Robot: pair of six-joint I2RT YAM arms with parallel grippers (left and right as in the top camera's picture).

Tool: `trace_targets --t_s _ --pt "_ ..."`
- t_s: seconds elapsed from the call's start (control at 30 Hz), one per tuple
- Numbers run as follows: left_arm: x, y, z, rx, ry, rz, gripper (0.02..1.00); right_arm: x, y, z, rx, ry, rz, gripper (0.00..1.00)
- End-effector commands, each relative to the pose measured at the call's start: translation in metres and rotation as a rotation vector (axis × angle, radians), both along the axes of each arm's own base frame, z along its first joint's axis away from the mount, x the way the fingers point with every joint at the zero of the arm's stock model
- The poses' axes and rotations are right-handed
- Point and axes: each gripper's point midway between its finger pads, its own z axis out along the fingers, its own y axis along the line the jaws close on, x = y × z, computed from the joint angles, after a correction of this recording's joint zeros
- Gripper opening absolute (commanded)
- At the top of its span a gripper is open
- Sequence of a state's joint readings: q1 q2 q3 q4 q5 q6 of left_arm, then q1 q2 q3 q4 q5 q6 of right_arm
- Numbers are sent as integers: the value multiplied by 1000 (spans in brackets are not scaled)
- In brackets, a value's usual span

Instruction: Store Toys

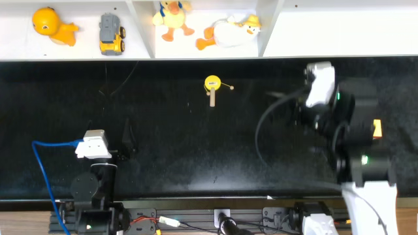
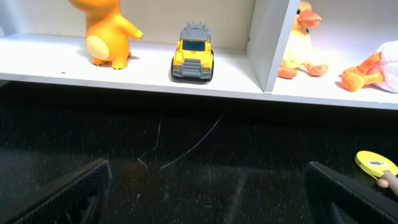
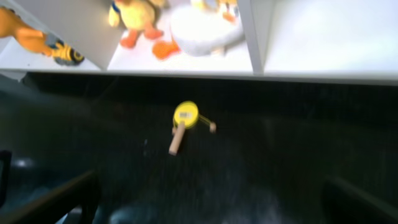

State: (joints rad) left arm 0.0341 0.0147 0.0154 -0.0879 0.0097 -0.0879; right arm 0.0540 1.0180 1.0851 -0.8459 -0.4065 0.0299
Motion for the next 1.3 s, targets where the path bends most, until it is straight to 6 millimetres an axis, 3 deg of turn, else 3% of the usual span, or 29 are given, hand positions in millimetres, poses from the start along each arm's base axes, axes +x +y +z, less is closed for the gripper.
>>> trace_targets --t_s 0.03,0.17,0.37,0.6,0.7,0.83,0.97,1.13,1.3 --pt "0 0 0 -13 -9 6 998 21 23 18 -79 -30 104 996" --pt "0 0 0 -13 -9 6 998 30 57 5 -139 10 179 998" --pt "0 0 0 -13 -9 6 998 21 115 -42 -184 134 323 993" --pt "0 0 0 -13 -9 6 996 12 155 -76 -93 256 472 998" --pt "0 0 0 -13 -9 6 996 21 160 -89 -84 281 453 998" --pt "0 0 0 -13 -9 6 998 47 148 -117 -129 345 242 991" --pt "0 0 0 -13 -9 6 998 60 155 -132 -166 339 138 972" --pt "0 0 0 -13 -9 6 996 63 168 -144 -200 324 55 952" --pt "0 0 0 -13 -9 6 998 66 168 -160 -236 352 -49 906"
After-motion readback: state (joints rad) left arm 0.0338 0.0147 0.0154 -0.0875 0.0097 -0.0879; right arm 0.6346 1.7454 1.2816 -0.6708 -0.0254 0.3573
